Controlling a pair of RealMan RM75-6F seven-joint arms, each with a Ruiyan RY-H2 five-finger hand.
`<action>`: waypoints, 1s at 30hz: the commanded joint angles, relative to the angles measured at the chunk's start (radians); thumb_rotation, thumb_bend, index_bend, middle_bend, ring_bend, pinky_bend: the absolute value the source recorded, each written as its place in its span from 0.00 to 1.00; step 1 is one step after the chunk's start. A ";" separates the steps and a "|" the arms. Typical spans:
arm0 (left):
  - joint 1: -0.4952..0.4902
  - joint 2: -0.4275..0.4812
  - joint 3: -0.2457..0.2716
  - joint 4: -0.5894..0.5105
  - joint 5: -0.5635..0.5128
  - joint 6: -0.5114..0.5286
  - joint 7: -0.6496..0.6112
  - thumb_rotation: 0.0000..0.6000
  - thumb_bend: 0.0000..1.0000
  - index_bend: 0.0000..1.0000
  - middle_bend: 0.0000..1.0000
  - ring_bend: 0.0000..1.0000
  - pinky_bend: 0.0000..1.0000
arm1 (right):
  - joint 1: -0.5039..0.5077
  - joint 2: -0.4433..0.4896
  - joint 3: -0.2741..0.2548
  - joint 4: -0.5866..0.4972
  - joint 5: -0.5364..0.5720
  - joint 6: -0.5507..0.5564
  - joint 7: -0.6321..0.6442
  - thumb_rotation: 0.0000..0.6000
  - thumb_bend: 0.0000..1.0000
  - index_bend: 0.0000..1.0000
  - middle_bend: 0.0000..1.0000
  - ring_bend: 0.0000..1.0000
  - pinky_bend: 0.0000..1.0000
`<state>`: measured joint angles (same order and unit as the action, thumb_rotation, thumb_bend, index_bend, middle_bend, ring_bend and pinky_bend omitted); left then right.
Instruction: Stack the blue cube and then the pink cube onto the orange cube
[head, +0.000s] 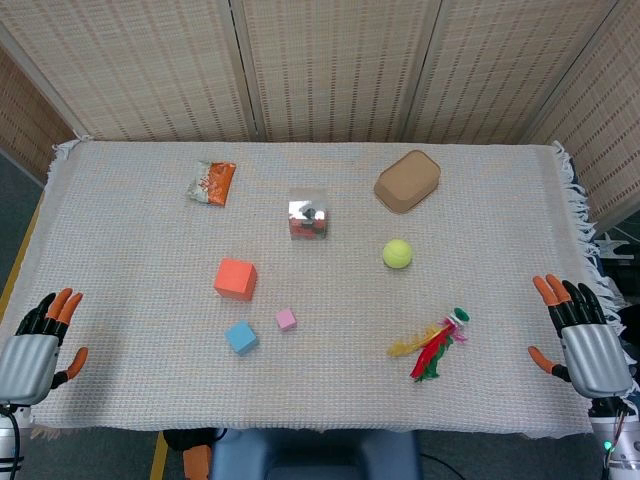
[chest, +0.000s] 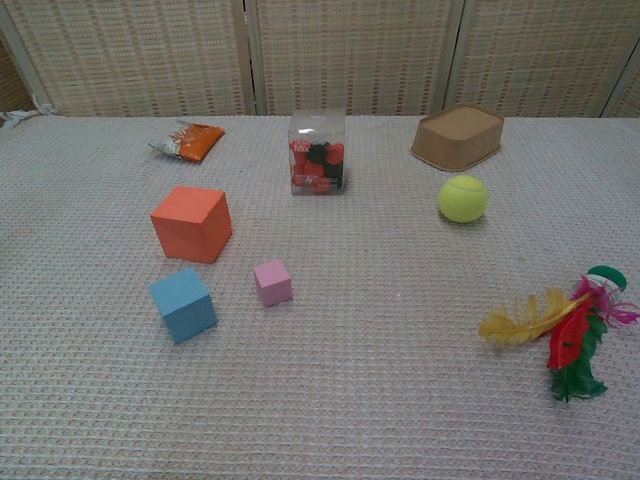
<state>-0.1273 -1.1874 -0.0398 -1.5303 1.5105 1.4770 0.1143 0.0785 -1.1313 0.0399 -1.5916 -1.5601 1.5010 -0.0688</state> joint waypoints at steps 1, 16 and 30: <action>0.000 -0.001 0.005 -0.007 0.003 -0.008 0.002 1.00 0.37 0.00 0.00 0.00 0.15 | -0.003 0.001 -0.004 -0.002 -0.006 0.004 -0.004 1.00 0.11 0.00 0.00 0.00 0.00; -0.128 -0.045 0.101 0.007 0.228 -0.169 -0.012 1.00 0.37 0.05 0.55 0.58 0.74 | -0.002 0.000 0.004 -0.009 0.011 -0.004 -0.015 1.00 0.11 0.00 0.00 0.00 0.00; -0.317 -0.176 0.095 0.116 0.279 -0.385 0.026 1.00 0.35 0.03 0.86 0.91 0.99 | 0.003 0.009 -0.001 -0.023 0.029 -0.035 -0.024 1.00 0.11 0.00 0.00 0.00 0.00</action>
<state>-0.4066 -1.3232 0.0640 -1.4684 1.7543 1.0890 0.1680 0.0818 -1.1226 0.0387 -1.6137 -1.5312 1.4664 -0.0924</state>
